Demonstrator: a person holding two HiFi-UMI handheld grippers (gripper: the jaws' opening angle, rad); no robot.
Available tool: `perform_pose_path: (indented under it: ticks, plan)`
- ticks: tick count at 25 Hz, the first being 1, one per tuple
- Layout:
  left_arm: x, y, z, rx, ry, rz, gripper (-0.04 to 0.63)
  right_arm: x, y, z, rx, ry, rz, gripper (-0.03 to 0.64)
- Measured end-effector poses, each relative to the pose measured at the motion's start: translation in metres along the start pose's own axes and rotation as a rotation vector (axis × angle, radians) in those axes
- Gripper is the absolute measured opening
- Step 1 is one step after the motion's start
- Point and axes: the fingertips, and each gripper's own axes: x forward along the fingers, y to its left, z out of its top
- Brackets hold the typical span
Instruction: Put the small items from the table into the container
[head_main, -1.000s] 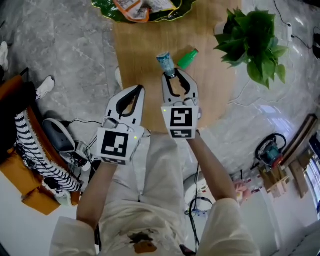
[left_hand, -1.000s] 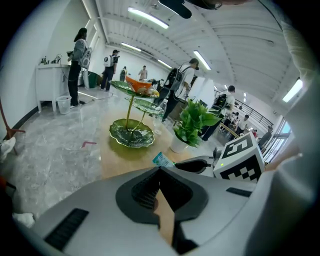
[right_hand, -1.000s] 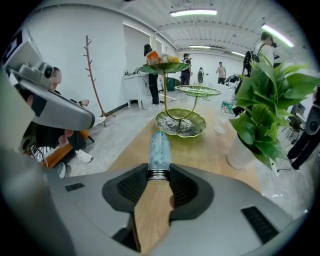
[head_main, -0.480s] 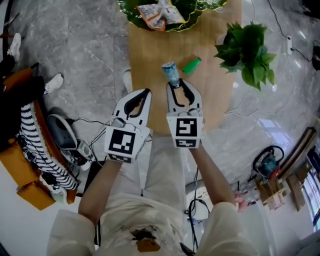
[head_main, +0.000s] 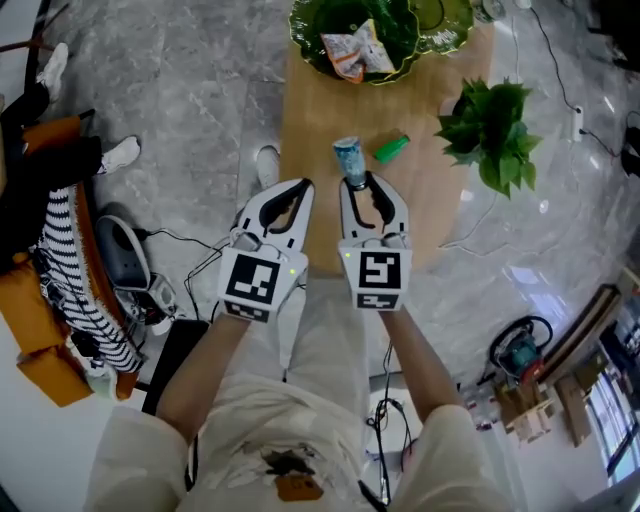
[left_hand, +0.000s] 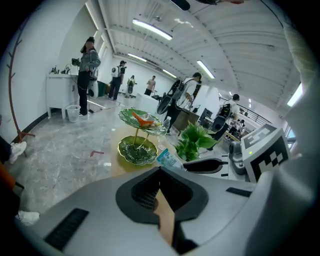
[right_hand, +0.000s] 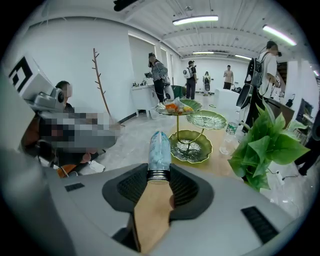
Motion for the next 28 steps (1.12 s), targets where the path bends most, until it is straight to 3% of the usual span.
perform_pose_path:
  ticks: [28]
  plan:
    - [-0.024,0.021,0.079,0.009,-0.052,-0.004,0.009,-0.012,0.011,0.106,0.036,-0.075,-0.020,0.138]
